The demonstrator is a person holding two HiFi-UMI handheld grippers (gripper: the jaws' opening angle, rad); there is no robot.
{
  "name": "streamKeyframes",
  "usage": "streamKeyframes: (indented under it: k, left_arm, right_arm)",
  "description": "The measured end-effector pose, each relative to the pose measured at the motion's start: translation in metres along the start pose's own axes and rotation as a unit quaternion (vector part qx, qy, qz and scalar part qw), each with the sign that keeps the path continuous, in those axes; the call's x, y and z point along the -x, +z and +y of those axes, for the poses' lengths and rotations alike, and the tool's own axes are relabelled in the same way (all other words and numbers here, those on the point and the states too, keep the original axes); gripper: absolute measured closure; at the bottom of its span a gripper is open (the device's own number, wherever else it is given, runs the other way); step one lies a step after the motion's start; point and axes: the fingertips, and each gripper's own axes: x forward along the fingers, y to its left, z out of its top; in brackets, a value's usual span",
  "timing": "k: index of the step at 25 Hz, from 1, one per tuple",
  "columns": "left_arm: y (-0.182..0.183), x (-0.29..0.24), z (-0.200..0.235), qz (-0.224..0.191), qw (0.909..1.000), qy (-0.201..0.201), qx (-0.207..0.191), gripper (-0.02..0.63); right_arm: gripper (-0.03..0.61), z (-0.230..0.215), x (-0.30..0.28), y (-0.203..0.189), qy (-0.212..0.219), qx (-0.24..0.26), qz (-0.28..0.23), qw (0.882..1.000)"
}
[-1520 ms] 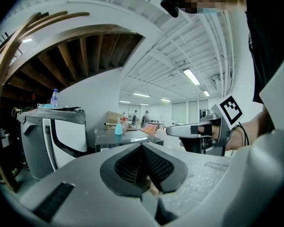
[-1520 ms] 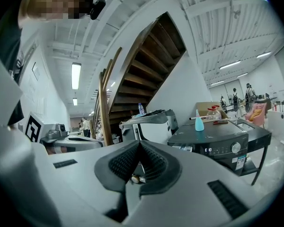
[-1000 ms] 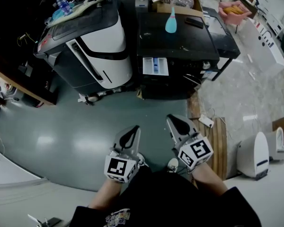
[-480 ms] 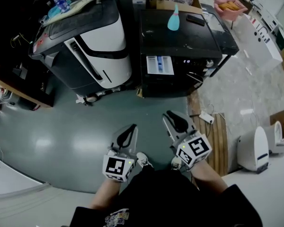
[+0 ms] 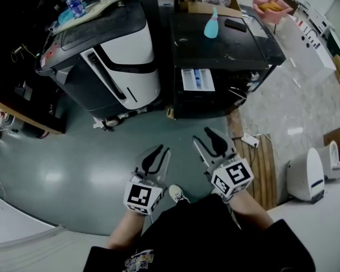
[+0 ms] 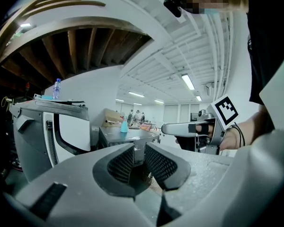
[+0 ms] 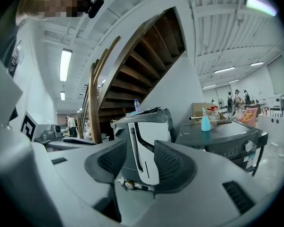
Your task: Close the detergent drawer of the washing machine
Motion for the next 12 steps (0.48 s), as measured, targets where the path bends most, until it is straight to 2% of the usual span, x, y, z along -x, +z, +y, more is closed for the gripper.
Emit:
streamKeyframes:
  k: [4,12]
  left_arm:
    - [0.002,0.002,0.003,0.018,0.9998,-0.009,-0.004,0.525]
    - [0.012,-0.015,0.003,0.003,0.9996,-0.023,-0.015,0.464]
  right_arm:
    - [0.375,0.001,-0.006,-0.002,-0.011,0.0,0.001,1.0]
    - [0.327,-0.012,-0.017,-0.009,-0.027,-0.004,0.008,1.0]
